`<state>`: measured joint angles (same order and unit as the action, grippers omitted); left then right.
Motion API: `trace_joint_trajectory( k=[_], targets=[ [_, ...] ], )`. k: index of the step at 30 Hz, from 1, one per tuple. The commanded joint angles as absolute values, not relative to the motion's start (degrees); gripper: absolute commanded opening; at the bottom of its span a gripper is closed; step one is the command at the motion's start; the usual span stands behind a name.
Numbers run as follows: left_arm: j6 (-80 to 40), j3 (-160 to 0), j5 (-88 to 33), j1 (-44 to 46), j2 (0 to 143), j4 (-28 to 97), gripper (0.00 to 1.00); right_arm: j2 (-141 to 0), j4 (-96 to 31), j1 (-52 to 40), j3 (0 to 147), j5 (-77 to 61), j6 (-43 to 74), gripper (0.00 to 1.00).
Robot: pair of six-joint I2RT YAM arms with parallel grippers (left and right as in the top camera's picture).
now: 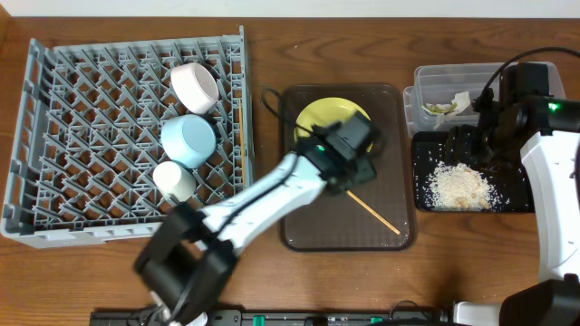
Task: Sort waste into correct bins and load items into the dishwasher rack
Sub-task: 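Reach the left gripper back to the remaining chopstick and grasp it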
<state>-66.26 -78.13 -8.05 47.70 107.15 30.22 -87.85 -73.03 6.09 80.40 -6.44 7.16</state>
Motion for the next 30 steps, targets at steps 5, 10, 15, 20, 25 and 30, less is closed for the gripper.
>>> trace_joint_trajectory(
  k=[5,10,15,20,25,30],
  targets=[
    [-77.32,-77.36,-2.94,49.69,115.24,29.67,0.56,-87.85,-73.1,6.31,80.6,-6.7,6.74,0.7],
    [-78.76,-77.36,-2.66,49.69,118.89,28.27,0.56,-87.85,-73.06,6.31,80.6,-6.72,6.76,0.71],
    [-78.22,-77.36,-0.23,49.69,120.81,28.23,0.49,-87.85,-73.06,6.31,80.6,-6.72,6.76,0.71],
    [-77.87,-77.36,0.36,49.69,121.21,31.14,0.41,-87.85,-73.06,6.31,80.6,-6.72,6.76,0.71],
    [-77.82,-77.36,2.98,49.69,121.21,33.39,0.41,-87.85,-73.08,6.31,80.6,-6.74,6.76,0.7],
    [-77.54,-77.36,7.22,49.69,121.21,34.24,0.42,-87.85,-73.12,6.31,80.6,-6.74,6.76,0.71]
  ],
)
